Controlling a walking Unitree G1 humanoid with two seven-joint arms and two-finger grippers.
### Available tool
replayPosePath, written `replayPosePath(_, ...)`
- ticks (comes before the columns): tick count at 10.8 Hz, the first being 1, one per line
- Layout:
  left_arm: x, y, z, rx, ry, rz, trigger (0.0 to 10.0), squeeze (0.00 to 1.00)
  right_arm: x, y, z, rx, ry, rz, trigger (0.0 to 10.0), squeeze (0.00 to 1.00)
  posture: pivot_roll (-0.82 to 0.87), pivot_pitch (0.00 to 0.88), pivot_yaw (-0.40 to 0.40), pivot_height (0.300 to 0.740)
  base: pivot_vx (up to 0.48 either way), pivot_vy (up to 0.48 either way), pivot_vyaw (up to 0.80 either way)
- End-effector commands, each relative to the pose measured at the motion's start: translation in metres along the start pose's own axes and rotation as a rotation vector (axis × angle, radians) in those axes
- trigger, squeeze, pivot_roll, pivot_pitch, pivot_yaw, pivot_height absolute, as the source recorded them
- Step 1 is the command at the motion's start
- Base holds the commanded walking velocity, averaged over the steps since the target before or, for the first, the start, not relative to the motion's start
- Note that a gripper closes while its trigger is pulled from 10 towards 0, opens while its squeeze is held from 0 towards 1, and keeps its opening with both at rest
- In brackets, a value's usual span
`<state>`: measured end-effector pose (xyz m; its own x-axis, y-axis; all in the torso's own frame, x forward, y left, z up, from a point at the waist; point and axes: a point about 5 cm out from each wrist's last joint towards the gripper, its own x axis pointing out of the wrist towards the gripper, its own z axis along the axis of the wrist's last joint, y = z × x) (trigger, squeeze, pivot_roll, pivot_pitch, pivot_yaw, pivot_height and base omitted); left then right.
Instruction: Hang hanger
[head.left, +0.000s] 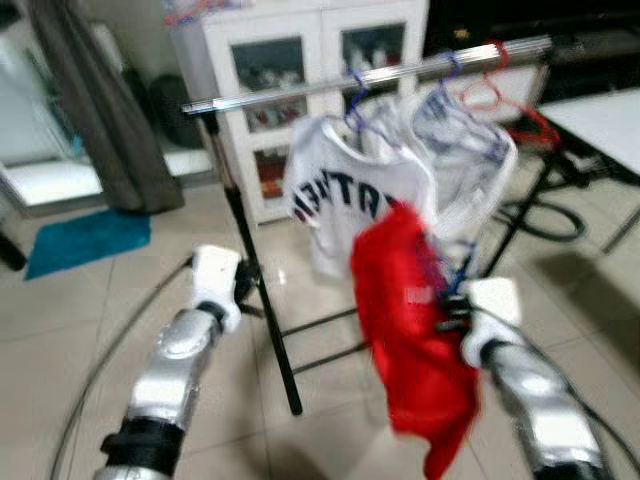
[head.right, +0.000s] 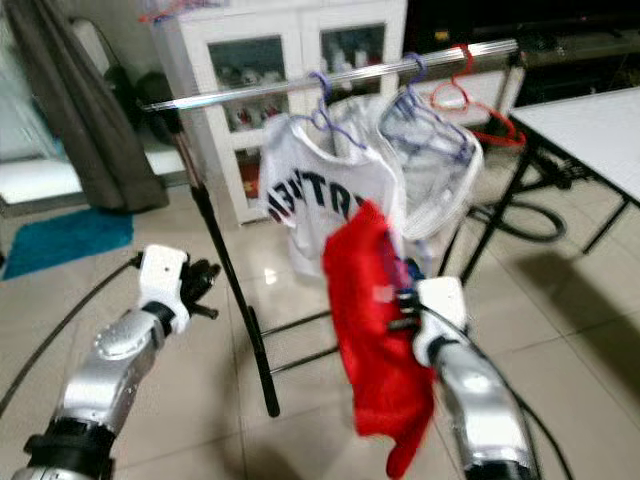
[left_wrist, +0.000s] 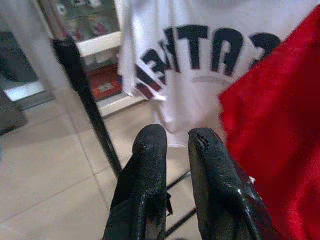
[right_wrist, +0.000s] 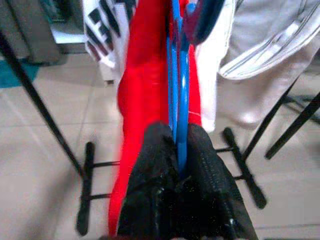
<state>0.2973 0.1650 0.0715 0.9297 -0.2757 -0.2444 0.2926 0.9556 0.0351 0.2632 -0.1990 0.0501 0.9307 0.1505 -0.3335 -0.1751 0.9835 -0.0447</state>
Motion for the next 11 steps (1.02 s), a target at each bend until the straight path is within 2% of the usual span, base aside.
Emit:
replayPosePath(1,-0.003,0.013,0.003,0.014,-0.009,0.040,10.0,0.00,0.006,0.010,0.014,0.007,-0.061,0.031,10.0,0.00,-0.04,0.000,0.051,0.740,0.330,0.000,0.00)
replayPosePath(4,-0.004,0.014,0.004,0.008,-0.017,0.052,10.0,0.00,0.010,0.013,0.017,-0.038,-0.062,0.054,10.0,0.00,-0.03,0.000,0.035,0.740,0.330,0.000,0.00)
replayPosePath(7,-0.005,0.015,0.004,0.004,-0.022,0.059,10.0,0.00,0.016,0.010,0.016,-0.051,-0.044,0.025,10.0,0.00,-0.02,0.000,0.026,0.740,0.338,0.000,0.68)
replayPosePath(11,-0.005,0.014,0.005,0.017,-0.029,0.050,10.0,0.00,0.021,0.011,0.022,-0.044,-0.073,0.023,10.0,0.00,-0.02,0.000,0.027,0.740,0.344,0.000,0.00)
